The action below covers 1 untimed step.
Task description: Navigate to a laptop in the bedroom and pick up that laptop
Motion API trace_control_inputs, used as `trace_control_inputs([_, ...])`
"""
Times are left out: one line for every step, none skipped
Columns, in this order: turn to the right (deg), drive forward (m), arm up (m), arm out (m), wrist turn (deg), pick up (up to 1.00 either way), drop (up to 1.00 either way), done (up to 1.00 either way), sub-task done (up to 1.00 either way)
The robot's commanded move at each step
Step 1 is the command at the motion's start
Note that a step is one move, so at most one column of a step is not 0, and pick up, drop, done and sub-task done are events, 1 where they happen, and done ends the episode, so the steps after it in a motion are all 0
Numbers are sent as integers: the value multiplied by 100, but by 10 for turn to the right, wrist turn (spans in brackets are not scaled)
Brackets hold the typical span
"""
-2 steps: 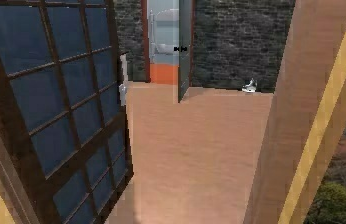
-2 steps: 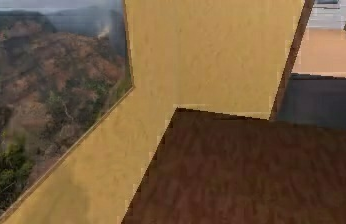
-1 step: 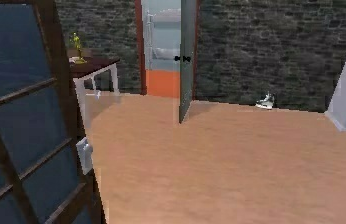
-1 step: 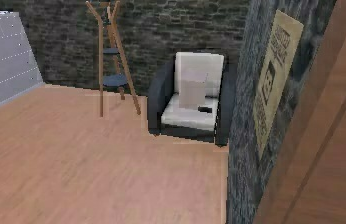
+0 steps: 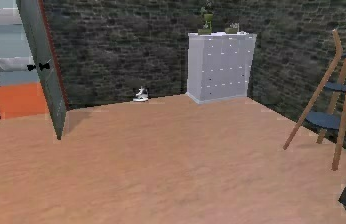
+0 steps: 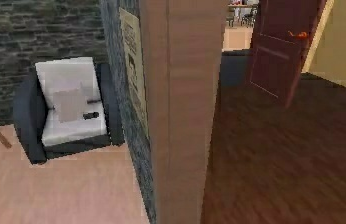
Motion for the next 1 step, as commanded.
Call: trace_control_inputs([0,5,0,0,0,0,0,0,0])
